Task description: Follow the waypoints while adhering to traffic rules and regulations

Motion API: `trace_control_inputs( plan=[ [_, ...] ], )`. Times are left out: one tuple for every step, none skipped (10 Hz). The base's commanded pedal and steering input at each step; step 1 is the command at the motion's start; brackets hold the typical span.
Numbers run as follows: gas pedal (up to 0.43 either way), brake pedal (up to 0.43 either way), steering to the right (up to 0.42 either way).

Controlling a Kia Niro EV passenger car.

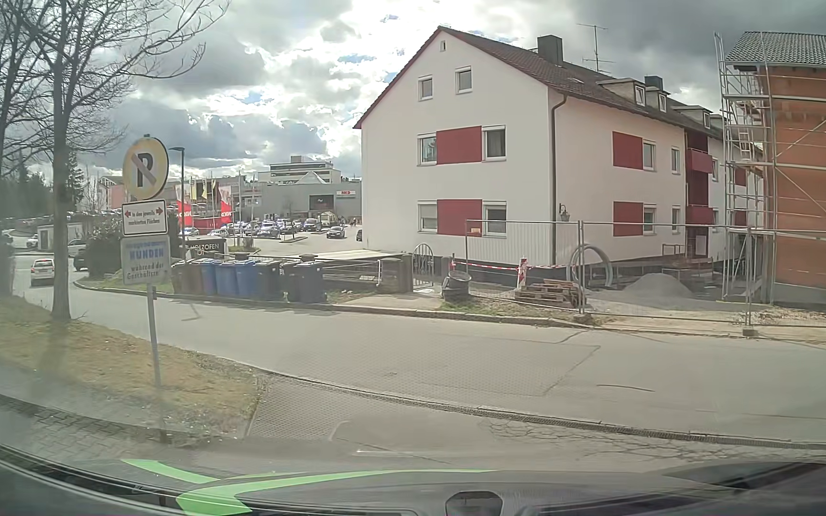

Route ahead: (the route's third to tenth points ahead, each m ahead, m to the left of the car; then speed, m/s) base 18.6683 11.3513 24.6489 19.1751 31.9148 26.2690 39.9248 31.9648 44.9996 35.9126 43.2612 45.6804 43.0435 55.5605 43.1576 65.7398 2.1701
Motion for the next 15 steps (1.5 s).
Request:
trace_control_inputs(
  plan=[
    [0.000, 0.244, -0.016],
    [0.000, 0.262, -0.016],
    [0.000, 0.274, -0.015],
    [0.000, 0.280, -0.013],
    [0.000, 0.280, -0.013],
    [0.000, 0.293, -0.014],
    [0.000, 0.299, -0.013],
    [0.000, 0.299, -0.014],
    [0.000, 0.311, -0.013],
    [0.000, 0.317, -0.009],
    [0.000, 0.317, -0.008],
    [0.000, 0.317, -0.008],
    [0.000, 0.317, -0.008],
    [0.000, 0.317, -0.008],
    [0.000, 0.317, -0.007]
  ],
)
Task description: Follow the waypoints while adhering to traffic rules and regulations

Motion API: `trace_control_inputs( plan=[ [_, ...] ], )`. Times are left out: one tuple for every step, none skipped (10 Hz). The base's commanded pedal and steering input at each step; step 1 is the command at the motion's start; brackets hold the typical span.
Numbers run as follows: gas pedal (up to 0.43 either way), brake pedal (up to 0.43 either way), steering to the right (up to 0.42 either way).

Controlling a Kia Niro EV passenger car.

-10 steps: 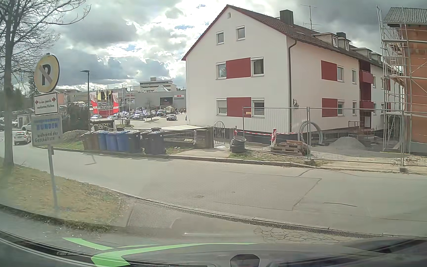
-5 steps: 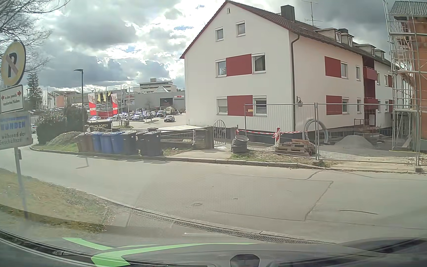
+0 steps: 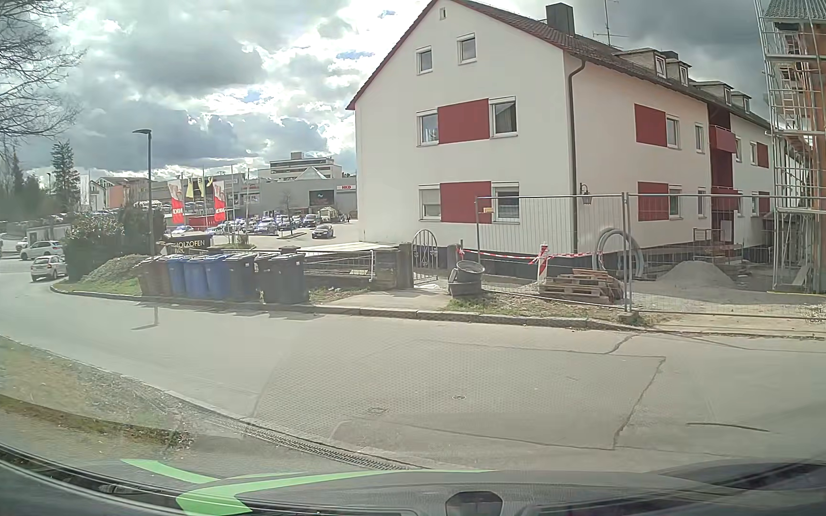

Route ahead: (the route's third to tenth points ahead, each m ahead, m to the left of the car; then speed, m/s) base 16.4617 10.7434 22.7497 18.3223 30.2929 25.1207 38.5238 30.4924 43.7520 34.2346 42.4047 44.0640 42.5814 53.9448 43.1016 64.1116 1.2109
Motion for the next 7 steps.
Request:
trace_control_inputs(
  plan=[
    [0.000, 0.317, -0.008],
    [0.000, 0.317, -0.009],
    [0.000, 0.305, -0.014],
    [0.000, 0.293, -0.016],
    [0.000, 0.293, -0.015],
    [0.000, 0.293, -0.016],
    [0.000, 0.293, -0.016]
  ],
)
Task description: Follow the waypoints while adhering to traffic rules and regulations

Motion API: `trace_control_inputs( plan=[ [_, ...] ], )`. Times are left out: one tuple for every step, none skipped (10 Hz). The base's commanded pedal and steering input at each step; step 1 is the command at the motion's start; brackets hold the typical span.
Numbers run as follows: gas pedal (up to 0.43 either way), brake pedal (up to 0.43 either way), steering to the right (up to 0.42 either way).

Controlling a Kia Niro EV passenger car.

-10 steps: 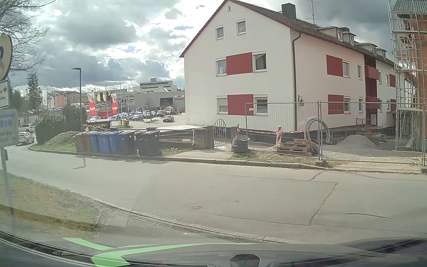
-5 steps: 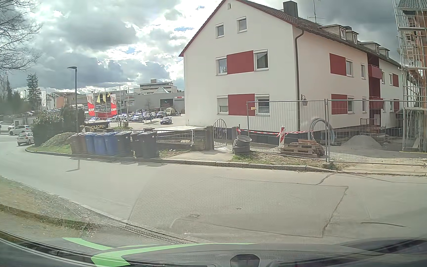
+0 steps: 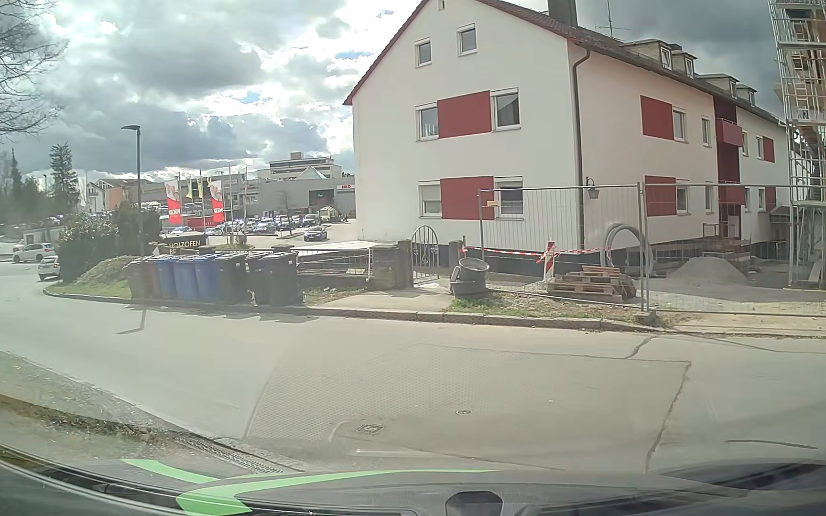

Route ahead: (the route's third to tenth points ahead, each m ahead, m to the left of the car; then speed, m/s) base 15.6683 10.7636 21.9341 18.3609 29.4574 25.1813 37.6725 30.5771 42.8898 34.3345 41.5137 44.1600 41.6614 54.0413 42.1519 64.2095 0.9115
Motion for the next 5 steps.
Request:
trace_control_inputs(
  plan=[
    [0.000, 0.293, -0.016],
    [0.000, 0.280, -0.017],
    [0.000, 0.256, -0.017],
    [0.000, 0.165, -0.018],
    [0.000, 0.000, -0.021]
  ],
)
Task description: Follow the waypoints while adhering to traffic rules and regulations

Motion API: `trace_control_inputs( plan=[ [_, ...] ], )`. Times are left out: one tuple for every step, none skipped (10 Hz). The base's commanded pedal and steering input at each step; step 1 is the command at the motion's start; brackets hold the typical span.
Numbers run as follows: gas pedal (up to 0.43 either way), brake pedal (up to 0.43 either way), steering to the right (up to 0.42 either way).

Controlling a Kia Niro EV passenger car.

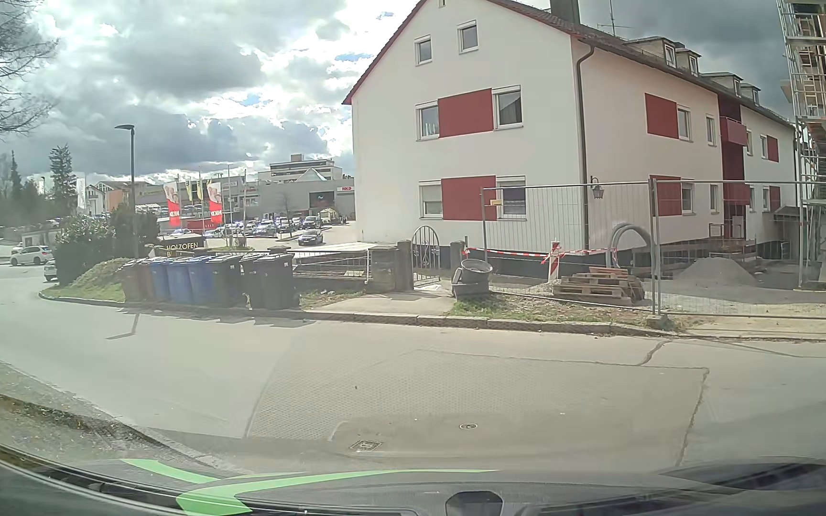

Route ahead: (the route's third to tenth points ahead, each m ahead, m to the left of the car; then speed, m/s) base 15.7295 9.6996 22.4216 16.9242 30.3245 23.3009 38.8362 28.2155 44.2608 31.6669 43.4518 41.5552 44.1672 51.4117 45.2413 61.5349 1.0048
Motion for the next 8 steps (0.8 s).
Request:
trace_control_inputs(
  plan=[
    [0.000, 0.000, -0.028],
    [0.000, 0.000, -0.043],
    [0.000, 0.000, -0.063],
    [0.000, 0.000, -0.079],
    [0.028, 0.000, -0.103],
    [0.039, 0.000, -0.135],
    [0.059, 0.000, -0.169],
    [0.059, 0.000, -0.194]
  ],
)
